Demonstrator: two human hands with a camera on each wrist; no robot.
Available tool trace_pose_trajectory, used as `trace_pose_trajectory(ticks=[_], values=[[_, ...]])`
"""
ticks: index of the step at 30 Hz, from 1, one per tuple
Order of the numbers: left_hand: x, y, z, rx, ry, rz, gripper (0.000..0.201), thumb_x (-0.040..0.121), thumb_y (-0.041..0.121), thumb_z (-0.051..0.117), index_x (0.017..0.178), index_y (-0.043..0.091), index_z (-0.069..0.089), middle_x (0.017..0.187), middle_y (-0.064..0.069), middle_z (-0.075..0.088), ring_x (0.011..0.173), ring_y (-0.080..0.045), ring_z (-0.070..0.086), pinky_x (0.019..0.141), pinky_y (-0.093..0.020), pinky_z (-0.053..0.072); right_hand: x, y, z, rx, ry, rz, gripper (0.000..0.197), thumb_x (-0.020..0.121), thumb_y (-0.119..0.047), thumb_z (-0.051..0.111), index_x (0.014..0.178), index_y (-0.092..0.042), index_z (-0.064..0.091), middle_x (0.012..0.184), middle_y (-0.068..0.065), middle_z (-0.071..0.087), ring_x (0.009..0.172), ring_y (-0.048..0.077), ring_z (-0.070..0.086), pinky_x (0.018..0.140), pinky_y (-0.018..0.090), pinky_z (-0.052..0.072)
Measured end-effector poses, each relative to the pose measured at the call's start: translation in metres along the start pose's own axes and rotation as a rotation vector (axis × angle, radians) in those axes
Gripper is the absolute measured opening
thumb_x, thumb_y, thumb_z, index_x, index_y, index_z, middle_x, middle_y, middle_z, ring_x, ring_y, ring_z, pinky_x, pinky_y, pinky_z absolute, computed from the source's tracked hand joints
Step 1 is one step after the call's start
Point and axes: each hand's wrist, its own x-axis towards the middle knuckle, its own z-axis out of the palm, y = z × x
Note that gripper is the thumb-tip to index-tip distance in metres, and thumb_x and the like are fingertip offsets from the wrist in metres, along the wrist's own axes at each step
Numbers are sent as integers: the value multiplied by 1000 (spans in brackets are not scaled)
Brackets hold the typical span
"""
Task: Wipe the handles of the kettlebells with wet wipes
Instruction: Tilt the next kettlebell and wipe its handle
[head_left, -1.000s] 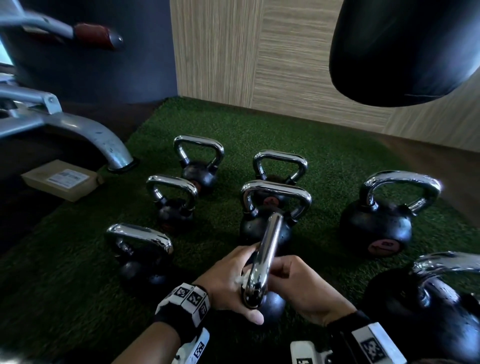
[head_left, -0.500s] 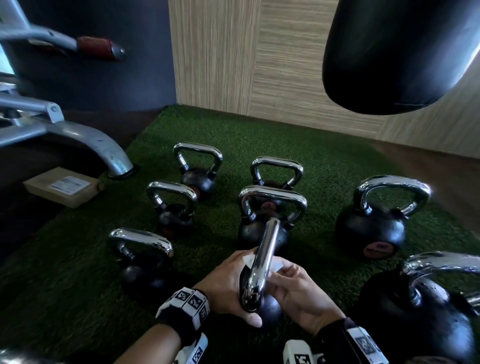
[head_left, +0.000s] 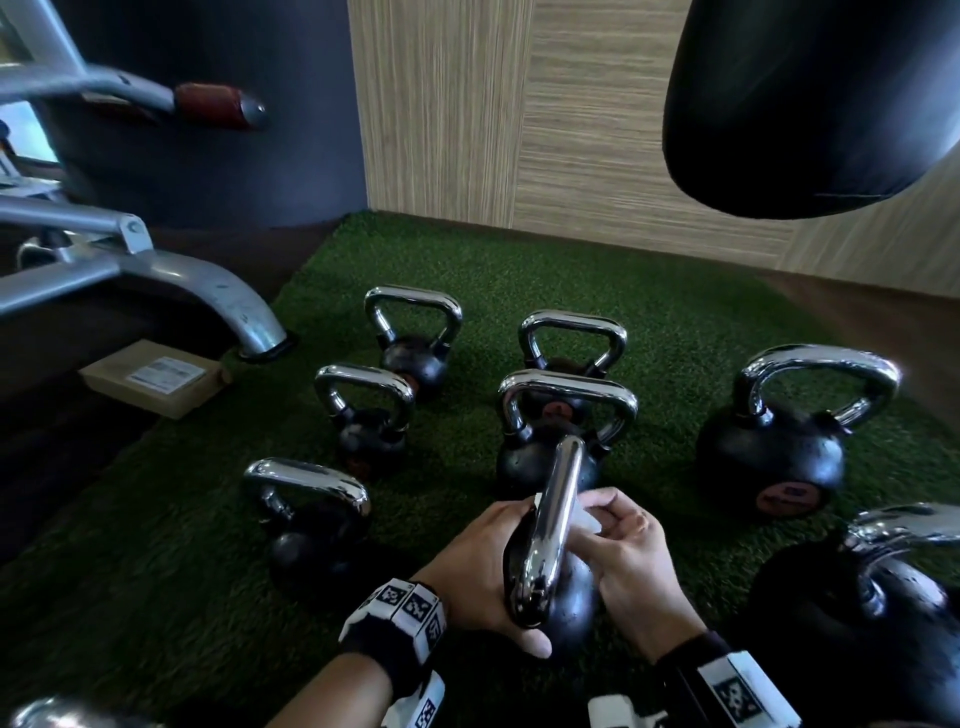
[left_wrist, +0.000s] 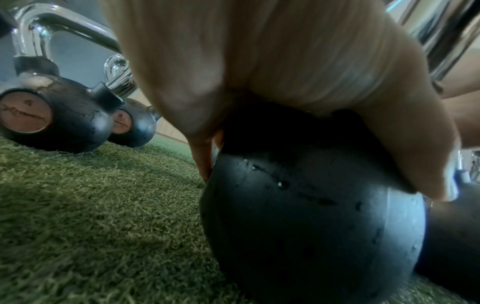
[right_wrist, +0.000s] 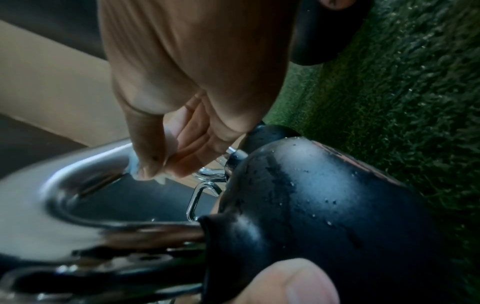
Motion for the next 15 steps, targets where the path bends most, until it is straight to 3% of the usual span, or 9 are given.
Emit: trace_pose_trajectory(ticks=[4,8,10,14,15], values=[[-4,-1,0,-34,12,-37,139,37,54,100,155,40,29,152,20,31,144,0,33,120,-32,37,12,-4,3,-190,144,-153,31,70,15,83,90,0,65,85,28,74,76,30,69,74,44,54],[-7,0,0,-52,8,-61,141,38,58,99,156,33,26,152,21,28,143,1,35,120,-32,37,17,0,8,-371,297,-271,26,75,4,84,83,-18,71,77,11,76,68,22,70,66,40,57],[-7,-2,0,-70,14,-63,141,38,58,99,156,34,26,152,21,29,144,-1,35,121,-33,36,12,0,11,-416,353,-307,23,76,-2,86,81,-19,71,75,5,76,67,20,72,63,36,58],[-8,-2,2,-68,36,-69,141,39,57,100,156,33,25,152,22,28,144,1,34,121,-32,35,18,-10,19,-516,449,-352,17,79,-7,83,78,-20,71,71,-6,75,59,4,68,56,17,53],[-8,-2,2,-64,41,-68,142,39,58,100,156,32,25,152,22,28,144,1,33,122,-31,35,23,-11,19,-545,477,-340,17,79,-8,82,76,-20,71,69,-7,74,58,3,67,55,16,52]])
